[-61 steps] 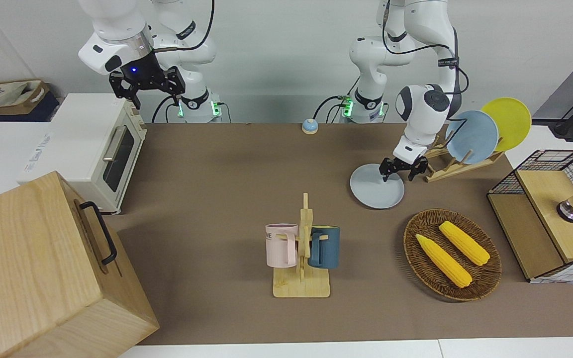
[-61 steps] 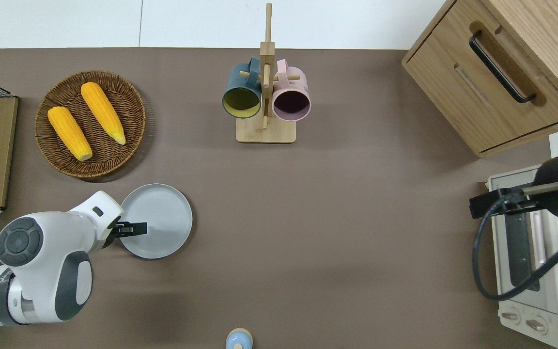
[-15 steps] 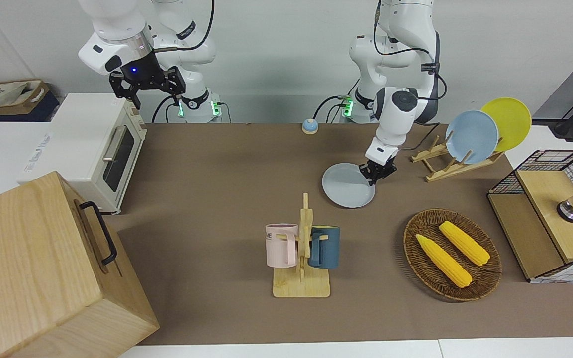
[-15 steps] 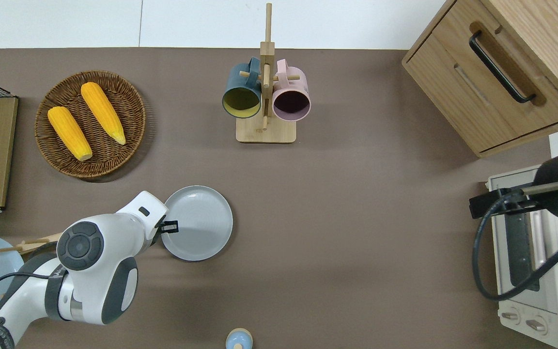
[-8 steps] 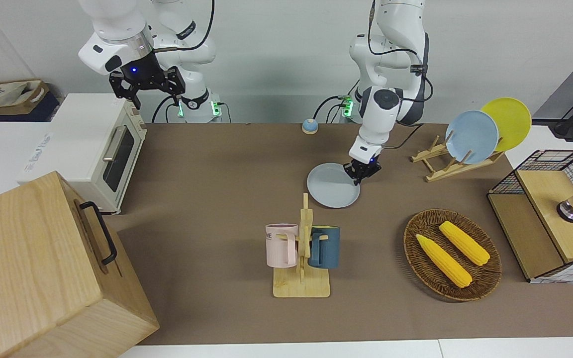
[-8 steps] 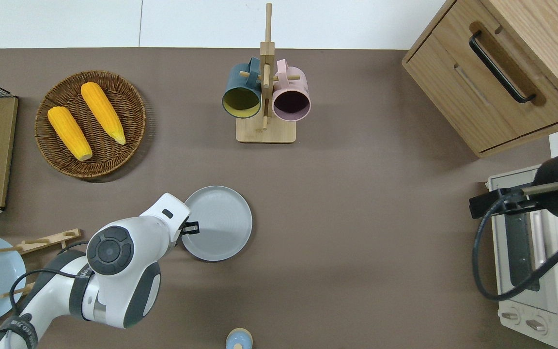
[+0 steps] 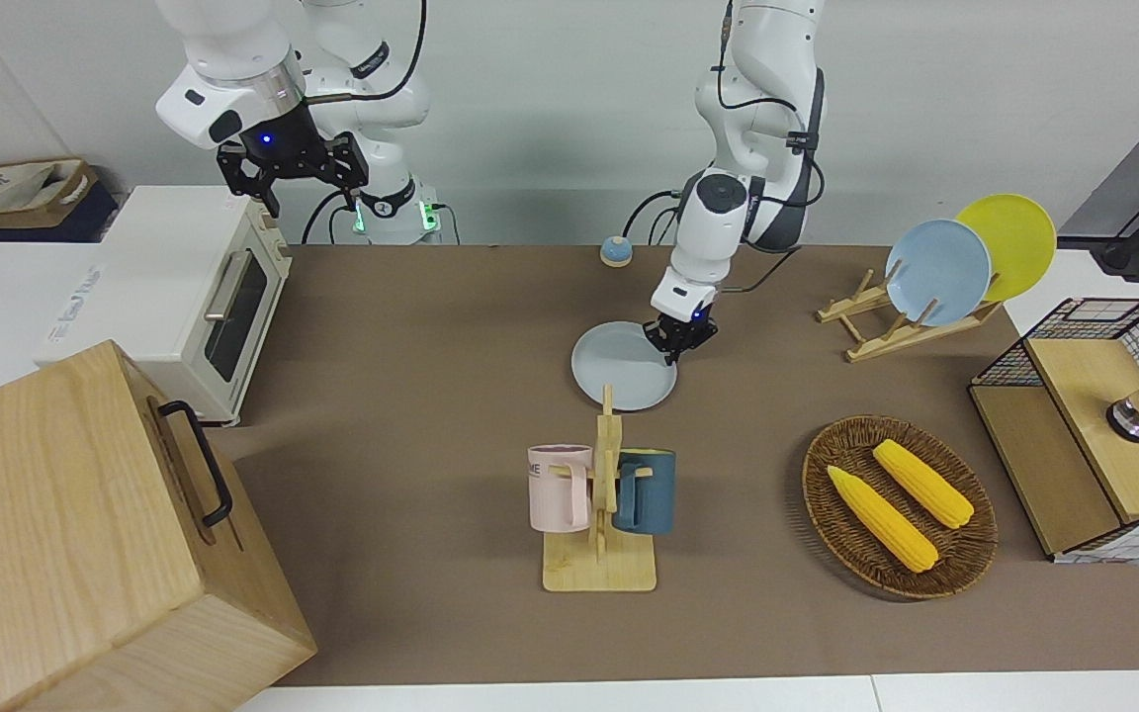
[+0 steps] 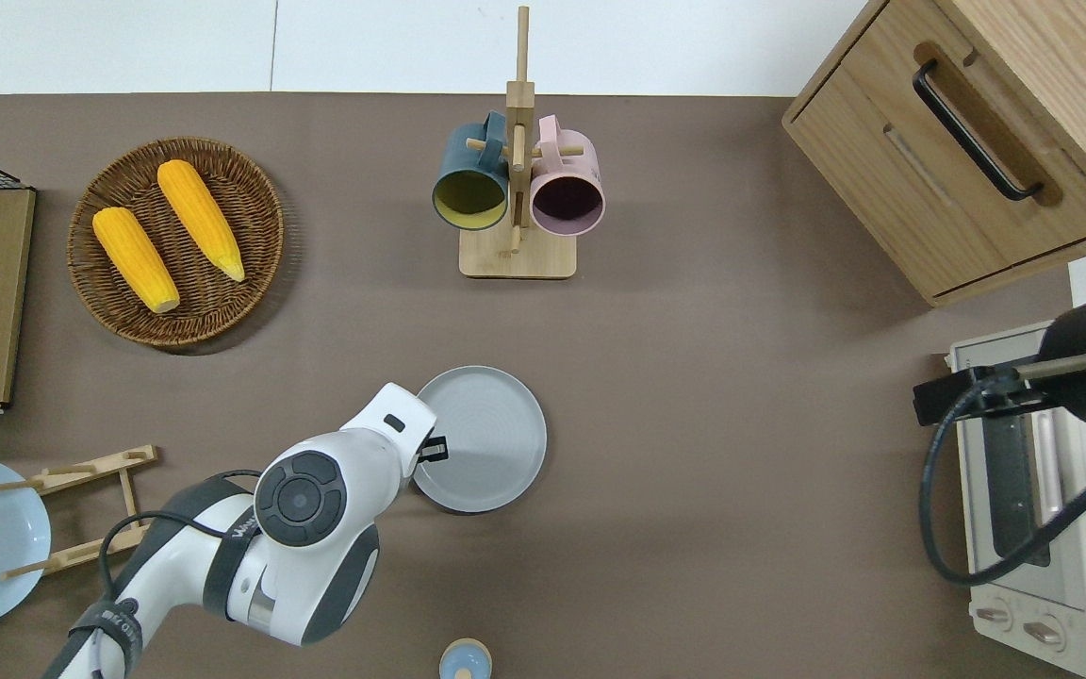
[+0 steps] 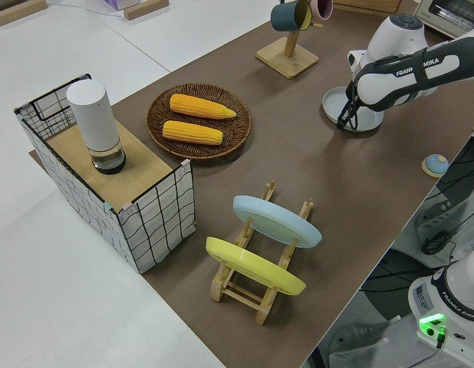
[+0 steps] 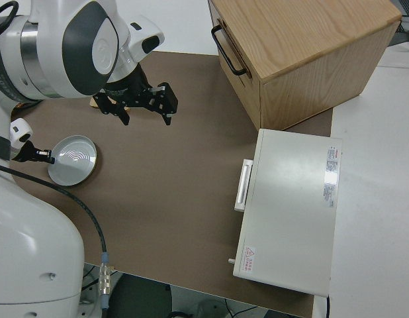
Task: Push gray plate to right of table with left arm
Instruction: 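Push the gray plate with the left gripper across the table, away from the basket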
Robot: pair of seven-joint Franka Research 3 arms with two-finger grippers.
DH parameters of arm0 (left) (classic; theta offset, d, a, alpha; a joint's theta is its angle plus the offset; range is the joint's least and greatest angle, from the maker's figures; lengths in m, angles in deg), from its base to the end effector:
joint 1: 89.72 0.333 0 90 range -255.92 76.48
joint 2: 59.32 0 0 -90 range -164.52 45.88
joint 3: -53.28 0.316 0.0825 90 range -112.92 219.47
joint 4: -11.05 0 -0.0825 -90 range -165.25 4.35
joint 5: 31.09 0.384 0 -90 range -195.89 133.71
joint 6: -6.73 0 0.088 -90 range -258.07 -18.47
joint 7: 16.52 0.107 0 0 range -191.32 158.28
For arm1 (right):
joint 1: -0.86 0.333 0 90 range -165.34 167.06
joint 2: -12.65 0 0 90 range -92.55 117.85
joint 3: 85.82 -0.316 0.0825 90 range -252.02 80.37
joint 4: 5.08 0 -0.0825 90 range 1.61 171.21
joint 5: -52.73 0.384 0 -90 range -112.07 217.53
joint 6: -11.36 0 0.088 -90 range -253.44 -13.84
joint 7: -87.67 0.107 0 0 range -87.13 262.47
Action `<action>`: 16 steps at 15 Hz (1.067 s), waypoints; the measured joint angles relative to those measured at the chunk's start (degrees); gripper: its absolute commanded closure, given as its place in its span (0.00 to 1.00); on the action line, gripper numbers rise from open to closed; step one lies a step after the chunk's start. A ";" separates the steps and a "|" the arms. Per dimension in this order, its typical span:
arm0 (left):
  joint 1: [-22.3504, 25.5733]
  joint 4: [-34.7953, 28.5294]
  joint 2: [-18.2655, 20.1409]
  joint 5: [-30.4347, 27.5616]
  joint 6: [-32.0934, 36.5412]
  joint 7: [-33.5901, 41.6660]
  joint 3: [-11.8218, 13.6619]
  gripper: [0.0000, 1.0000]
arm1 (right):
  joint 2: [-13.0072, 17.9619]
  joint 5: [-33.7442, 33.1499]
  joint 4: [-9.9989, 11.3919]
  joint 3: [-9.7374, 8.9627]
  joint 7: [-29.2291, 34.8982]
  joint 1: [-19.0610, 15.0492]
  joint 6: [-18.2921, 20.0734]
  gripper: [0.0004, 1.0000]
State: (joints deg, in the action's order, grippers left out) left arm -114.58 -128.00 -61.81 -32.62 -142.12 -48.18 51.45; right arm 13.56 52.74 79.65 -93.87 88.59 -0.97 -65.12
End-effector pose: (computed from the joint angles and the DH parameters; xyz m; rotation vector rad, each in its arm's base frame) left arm 0.4474 -0.2243 0.3008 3.0563 0.1665 0.1583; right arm 0.5209 0.0575 0.6562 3.1218 0.1443 -0.2001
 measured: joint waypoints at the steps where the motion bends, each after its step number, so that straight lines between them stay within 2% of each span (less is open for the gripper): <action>1: -0.40 0.51 -0.42 0.00 0.00 -1.06 -0.44 1.00 | 0.00 0.00 0.00 0.00 0.00 0.00 0.00 0.02; 6: -1.30 2.82 -2.29 0.00 0.00 -6.47 -3.45 1.00 | 0.00 0.00 0.00 0.00 0.00 0.00 0.00 0.02; 16: -7.66 9.87 -7.33 0.23 1.49 -16.75 -4.65 1.00 | 0.00 0.00 0.00 0.00 0.00 0.00 0.00 0.02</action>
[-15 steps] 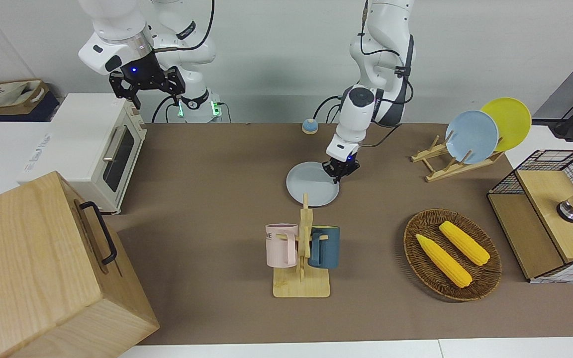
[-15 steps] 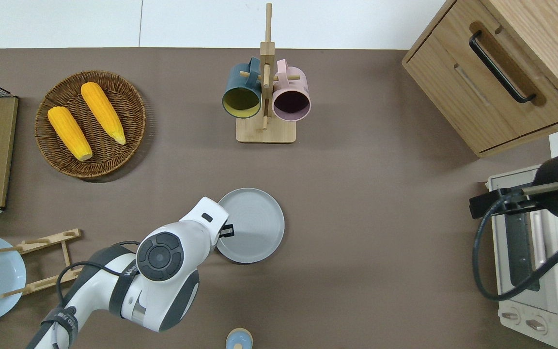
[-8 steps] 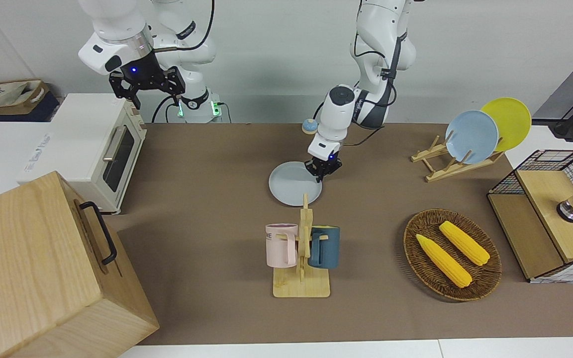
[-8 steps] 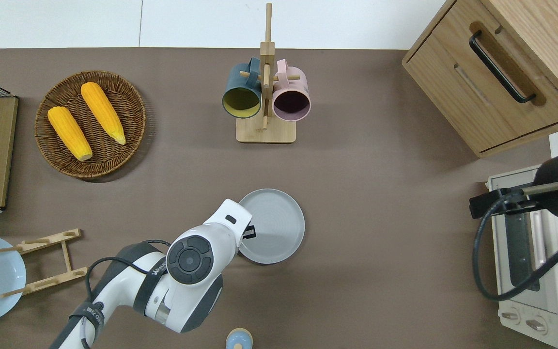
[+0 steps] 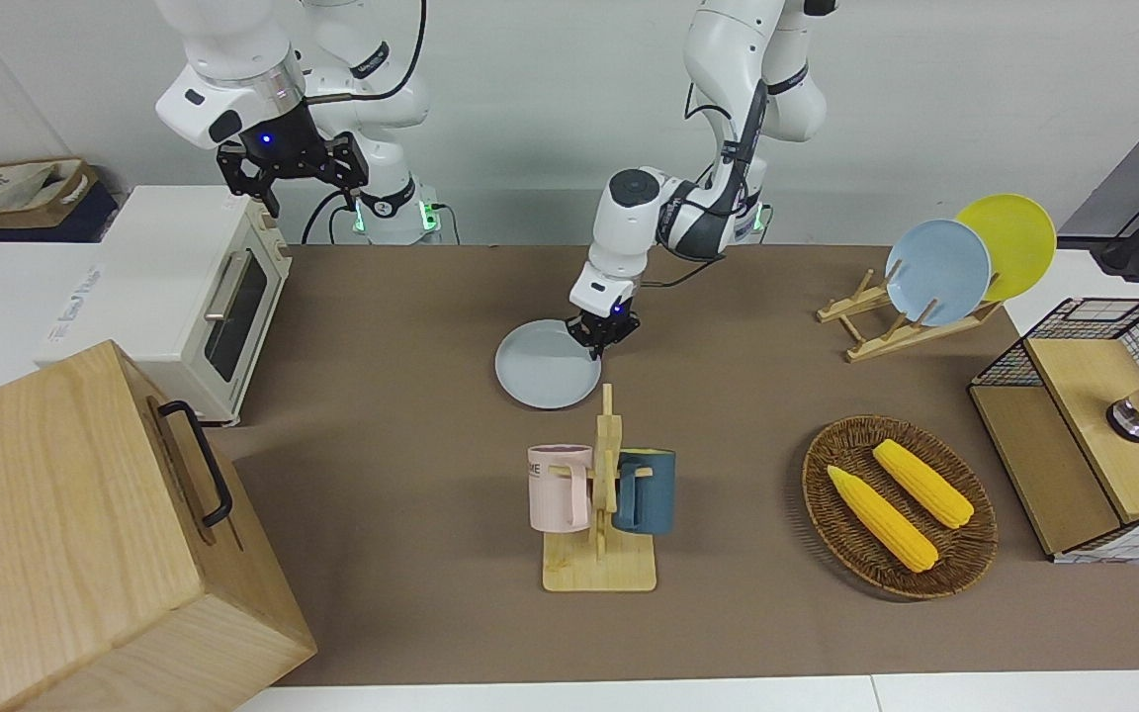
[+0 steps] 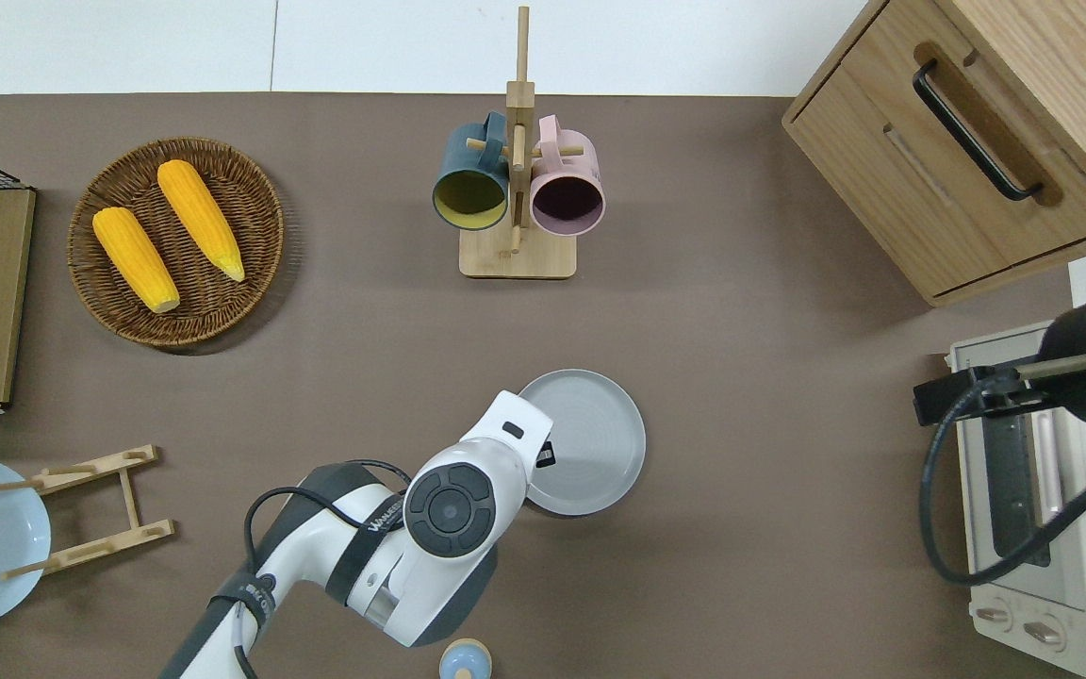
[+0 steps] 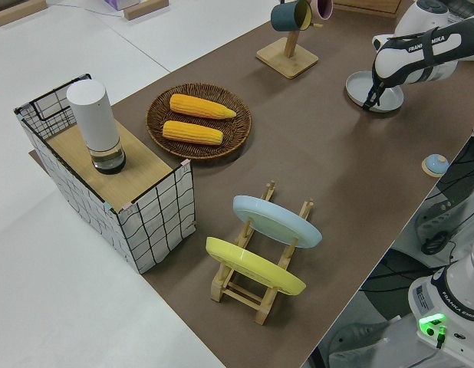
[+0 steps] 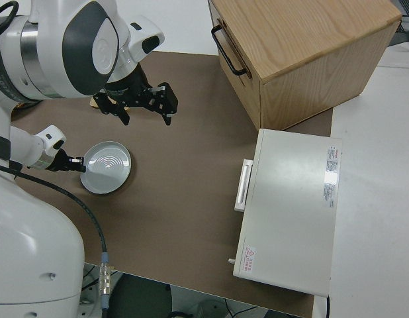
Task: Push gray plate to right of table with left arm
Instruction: 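Push the gray plate with the left gripper across the table, away from the basket, then push the gray plate a bit farther with the left gripper, then release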
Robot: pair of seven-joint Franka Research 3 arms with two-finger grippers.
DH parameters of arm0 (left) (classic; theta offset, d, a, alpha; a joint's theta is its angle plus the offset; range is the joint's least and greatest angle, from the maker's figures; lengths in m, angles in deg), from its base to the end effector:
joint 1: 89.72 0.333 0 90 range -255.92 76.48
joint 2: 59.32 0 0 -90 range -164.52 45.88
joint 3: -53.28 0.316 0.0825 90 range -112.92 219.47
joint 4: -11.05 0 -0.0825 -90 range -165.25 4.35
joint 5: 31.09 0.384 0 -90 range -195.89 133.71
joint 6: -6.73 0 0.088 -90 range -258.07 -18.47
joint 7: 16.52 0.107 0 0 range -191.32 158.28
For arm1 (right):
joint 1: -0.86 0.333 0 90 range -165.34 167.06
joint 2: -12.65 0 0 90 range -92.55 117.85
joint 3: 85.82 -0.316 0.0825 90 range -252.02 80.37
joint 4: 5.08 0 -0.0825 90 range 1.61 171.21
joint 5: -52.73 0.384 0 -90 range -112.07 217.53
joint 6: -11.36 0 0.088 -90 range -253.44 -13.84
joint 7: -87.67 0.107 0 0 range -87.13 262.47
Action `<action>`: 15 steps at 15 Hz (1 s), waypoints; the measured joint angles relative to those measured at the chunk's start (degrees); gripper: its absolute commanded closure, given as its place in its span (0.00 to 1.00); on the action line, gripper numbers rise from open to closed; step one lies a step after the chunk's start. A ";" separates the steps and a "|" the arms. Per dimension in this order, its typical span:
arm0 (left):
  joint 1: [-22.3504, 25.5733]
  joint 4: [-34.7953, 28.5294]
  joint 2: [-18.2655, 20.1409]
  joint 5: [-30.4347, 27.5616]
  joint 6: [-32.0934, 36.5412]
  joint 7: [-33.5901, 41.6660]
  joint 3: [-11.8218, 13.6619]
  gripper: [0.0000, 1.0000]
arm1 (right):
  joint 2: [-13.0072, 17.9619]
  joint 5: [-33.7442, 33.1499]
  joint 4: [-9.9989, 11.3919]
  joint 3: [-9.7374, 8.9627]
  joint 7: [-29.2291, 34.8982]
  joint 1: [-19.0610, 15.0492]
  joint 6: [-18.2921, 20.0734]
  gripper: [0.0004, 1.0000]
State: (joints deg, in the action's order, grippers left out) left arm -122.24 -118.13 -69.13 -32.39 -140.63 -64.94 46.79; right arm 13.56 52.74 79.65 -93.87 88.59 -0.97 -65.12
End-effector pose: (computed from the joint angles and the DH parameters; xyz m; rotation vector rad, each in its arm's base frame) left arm 0.4294 -0.3469 0.3022 3.0008 0.2791 0.1263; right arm 0.5209 0.0575 0.6562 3.1218 0.1443 -0.2001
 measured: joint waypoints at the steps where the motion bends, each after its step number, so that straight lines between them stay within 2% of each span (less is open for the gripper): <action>1: -0.67 0.48 -0.41 0.00 0.01 -0.99 -0.08 1.00 | 0.00 0.00 0.00 0.00 0.00 0.00 0.00 0.02; 15: -8.78 10.02 -7.11 0.05 1.79 -10.94 -0.56 1.00 | 0.00 0.00 0.00 0.00 0.00 0.00 0.00 0.02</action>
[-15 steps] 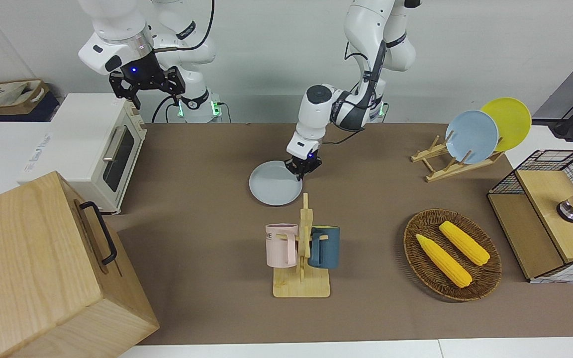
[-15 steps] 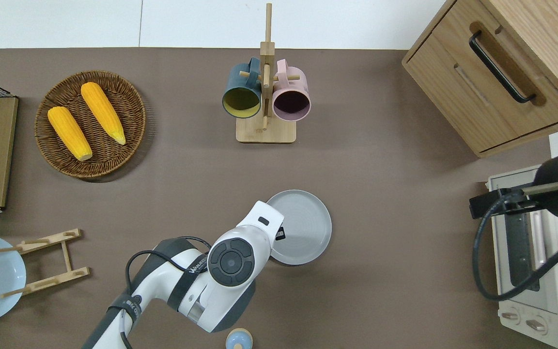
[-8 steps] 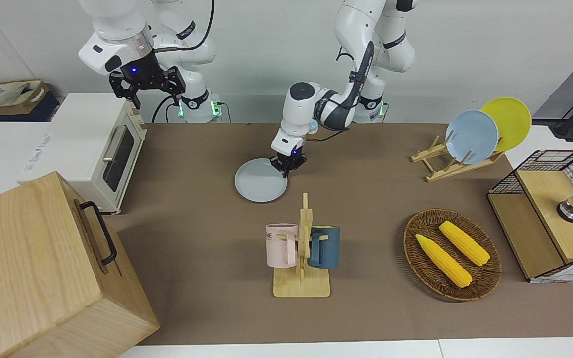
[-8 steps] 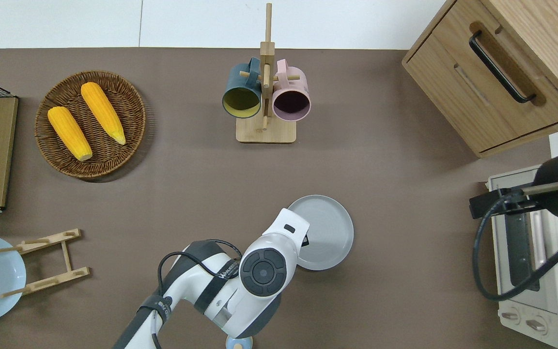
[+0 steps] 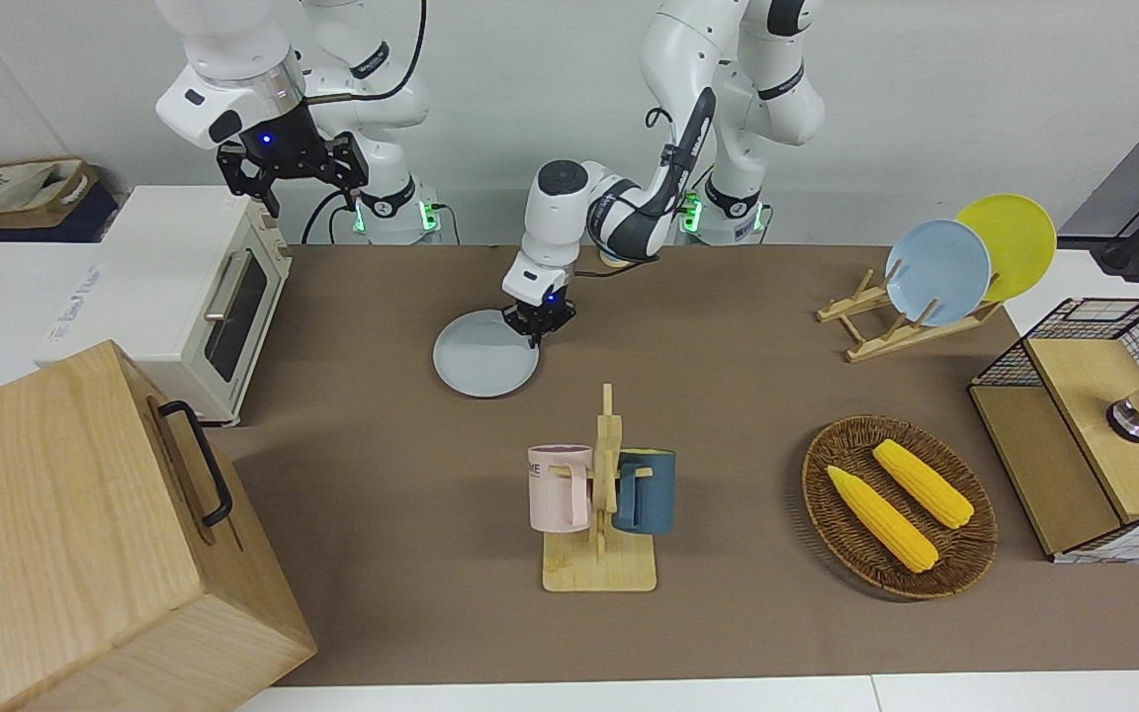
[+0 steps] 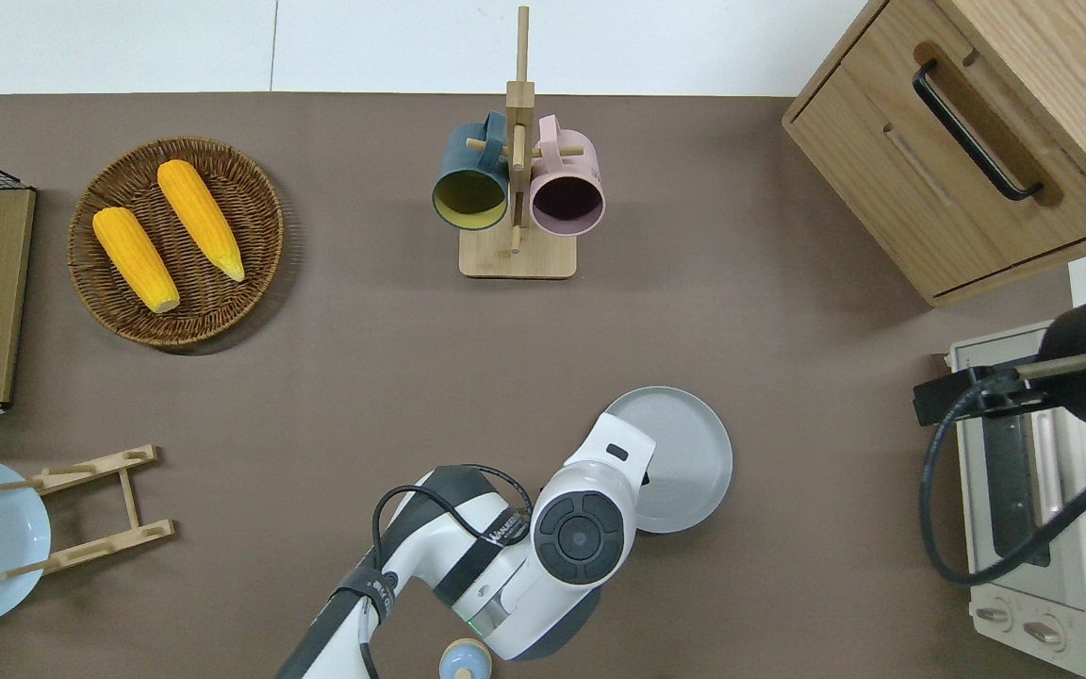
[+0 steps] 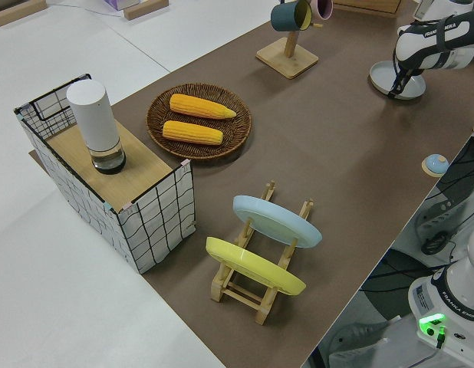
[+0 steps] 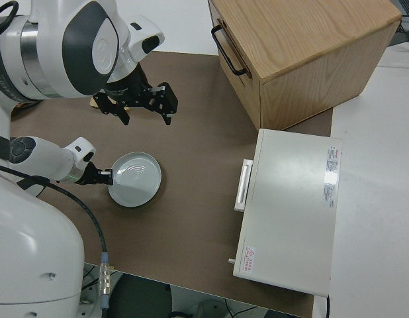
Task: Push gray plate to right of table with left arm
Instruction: 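Push the gray plate a bit farther with the left gripper, then release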
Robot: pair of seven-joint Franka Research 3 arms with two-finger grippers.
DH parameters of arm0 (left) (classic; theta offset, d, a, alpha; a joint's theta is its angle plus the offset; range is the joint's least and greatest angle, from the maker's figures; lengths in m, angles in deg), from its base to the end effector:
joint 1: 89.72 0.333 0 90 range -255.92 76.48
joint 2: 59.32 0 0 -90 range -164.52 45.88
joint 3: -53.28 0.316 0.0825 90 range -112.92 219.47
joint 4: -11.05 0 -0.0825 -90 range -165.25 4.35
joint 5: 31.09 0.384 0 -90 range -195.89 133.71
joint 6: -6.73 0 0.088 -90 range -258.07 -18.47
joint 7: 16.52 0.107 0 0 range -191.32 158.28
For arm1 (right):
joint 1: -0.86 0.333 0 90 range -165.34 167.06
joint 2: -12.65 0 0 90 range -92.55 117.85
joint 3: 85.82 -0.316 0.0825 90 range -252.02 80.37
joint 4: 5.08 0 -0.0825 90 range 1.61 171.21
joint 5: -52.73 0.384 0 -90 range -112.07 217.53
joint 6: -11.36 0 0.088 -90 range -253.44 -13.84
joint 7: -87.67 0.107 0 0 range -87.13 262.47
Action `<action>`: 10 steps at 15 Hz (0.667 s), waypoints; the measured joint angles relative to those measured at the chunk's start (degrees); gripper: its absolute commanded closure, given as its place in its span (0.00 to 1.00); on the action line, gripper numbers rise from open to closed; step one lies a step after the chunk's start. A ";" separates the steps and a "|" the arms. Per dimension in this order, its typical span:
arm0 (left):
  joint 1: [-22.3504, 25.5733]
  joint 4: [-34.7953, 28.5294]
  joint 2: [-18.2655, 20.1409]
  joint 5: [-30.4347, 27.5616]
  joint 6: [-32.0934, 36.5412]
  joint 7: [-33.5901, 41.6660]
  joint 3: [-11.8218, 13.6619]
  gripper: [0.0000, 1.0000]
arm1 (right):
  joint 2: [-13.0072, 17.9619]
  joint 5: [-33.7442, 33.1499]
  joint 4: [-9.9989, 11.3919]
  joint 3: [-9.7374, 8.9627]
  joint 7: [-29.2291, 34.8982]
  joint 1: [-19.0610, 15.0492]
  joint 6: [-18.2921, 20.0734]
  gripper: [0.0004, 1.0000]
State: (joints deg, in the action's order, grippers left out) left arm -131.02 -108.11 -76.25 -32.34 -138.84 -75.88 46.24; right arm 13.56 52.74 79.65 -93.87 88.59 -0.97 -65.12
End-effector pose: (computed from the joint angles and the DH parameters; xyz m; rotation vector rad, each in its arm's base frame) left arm 0.4013 -0.4476 0.3021 2.9587 0.3231 0.0883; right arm 0.5209 0.0575 0.6562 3.1218 0.1443 -0.2001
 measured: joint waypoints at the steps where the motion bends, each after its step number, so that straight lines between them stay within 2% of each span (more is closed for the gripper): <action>1: -0.24 0.58 -0.41 0.04 0.10 -0.14 0.01 1.00 | 0.00 0.00 0.00 0.00 0.00 0.00 0.00 0.02; 8: -1.83 3.83 -2.84 1.45 0.23 -3.06 -0.02 1.00 | 0.00 0.00 0.00 0.00 0.00 0.00 0.00 0.02; 10: -1.91 4.45 -3.27 1.55 0.33 -3.15 -0.04 0.83 | 0.00 0.00 0.00 0.00 0.00 0.00 0.00 0.02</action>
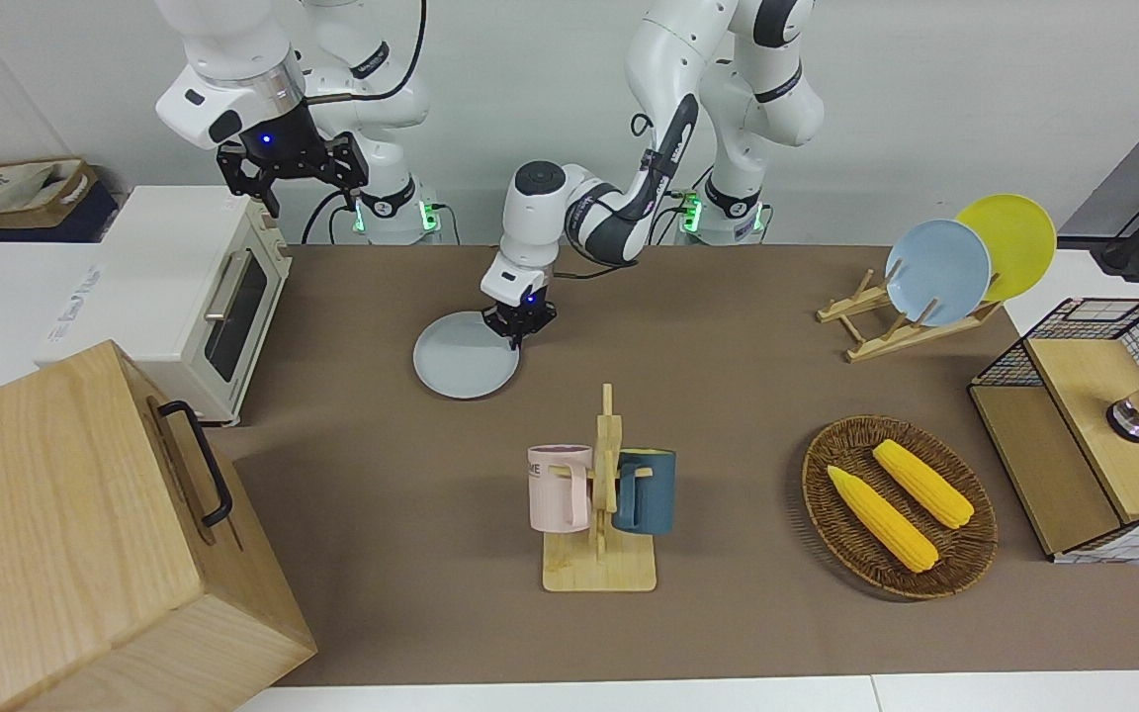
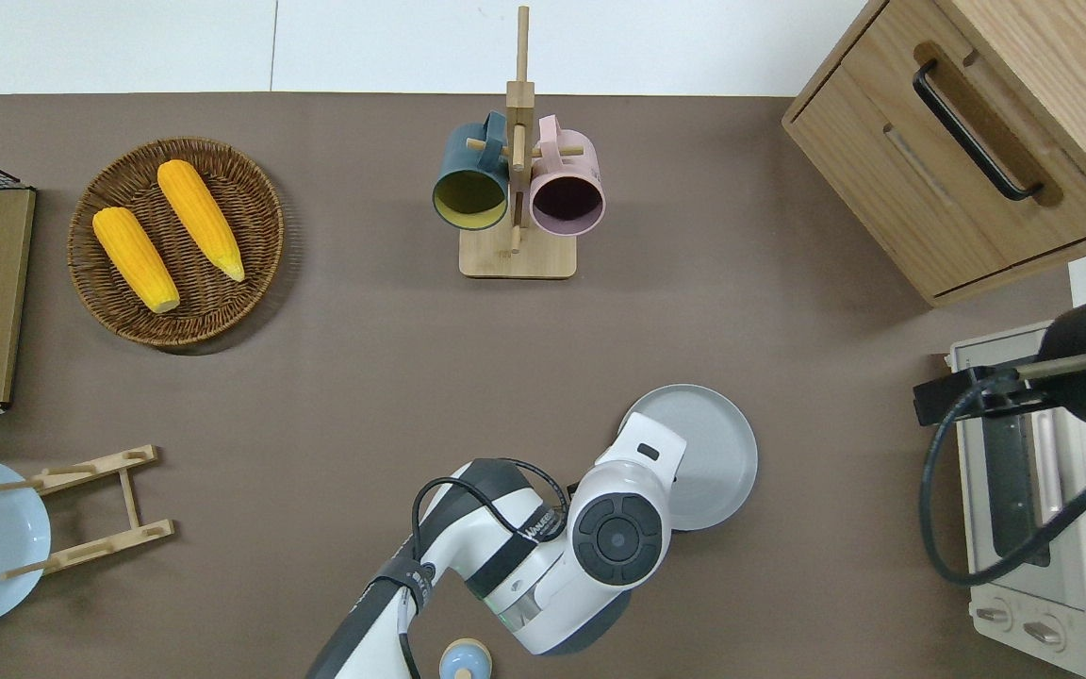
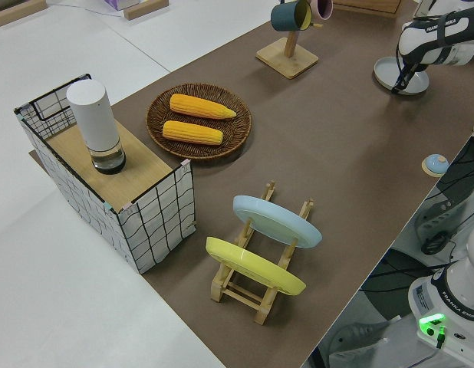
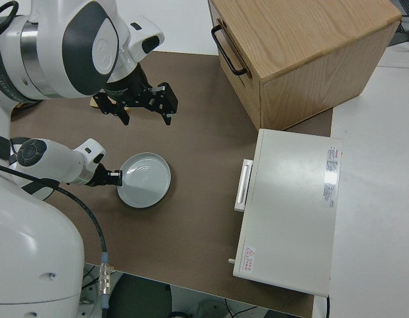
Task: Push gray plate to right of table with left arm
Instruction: 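Push the gray plate a bit farther with the left gripper, then release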
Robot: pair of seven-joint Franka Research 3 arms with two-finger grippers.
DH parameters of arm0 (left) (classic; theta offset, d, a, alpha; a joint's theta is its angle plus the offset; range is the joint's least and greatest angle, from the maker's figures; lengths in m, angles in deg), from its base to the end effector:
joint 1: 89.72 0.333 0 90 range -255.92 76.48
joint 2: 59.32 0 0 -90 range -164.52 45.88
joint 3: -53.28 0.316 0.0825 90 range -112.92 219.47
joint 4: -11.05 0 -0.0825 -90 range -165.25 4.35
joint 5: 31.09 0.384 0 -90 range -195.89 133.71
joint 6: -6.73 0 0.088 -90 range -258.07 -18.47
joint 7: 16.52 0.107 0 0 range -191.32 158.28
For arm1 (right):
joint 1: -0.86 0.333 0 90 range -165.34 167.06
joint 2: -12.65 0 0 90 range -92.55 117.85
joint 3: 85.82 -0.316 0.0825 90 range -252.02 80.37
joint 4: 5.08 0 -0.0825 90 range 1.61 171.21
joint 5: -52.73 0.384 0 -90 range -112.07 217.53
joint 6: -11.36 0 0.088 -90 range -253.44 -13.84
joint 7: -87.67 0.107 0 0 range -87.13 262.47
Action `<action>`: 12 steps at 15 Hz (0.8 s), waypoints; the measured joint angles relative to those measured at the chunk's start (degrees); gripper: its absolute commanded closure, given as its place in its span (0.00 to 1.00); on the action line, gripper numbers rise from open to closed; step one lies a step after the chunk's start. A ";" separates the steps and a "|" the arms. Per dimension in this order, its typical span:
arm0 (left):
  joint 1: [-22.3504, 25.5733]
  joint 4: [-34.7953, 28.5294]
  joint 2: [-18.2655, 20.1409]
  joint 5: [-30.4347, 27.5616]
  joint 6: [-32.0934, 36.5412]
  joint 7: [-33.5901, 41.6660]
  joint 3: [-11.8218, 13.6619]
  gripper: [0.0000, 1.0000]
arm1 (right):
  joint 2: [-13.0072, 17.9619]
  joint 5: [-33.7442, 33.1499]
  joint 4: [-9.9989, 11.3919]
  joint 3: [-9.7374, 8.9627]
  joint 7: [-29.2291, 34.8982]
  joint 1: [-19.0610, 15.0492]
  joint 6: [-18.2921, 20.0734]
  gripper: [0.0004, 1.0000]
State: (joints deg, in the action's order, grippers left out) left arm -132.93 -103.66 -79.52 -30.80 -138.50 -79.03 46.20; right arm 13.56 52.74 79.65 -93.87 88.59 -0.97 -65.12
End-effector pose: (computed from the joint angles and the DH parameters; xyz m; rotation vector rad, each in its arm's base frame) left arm 0.4003 -0.4769 0.3005 2.9482 0.3268 0.1028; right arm 0.5209 0.0575 0.6562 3.1218 0.1443 -0.2001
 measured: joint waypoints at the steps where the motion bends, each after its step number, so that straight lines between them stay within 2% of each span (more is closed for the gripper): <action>1: 0.00 0.10 -0.07 0.02 0.06 0.00 0.00 0.72 | 0.00 0.00 0.00 0.00 0.00 0.00 0.00 0.02; 2: 0.00 0.14 -0.25 0.06 0.09 -0.03 0.00 0.59 | 0.00 0.00 0.00 0.00 0.00 0.00 0.00 0.02; 4: -0.01 0.38 -0.84 0.09 0.06 -0.06 -0.01 0.02 | 0.00 0.00 0.00 0.00 0.00 0.00 0.00 0.02; 12: -0.03 1.12 -1.47 0.15 0.08 -0.17 -0.06 0.01 | 0.00 0.00 0.00 0.00 0.00 0.00 0.00 0.02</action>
State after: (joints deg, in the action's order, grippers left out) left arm -132.96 -102.53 -80.99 -30.65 -138.42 -79.20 46.14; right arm 13.56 52.74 79.65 -93.87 88.59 -0.97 -65.12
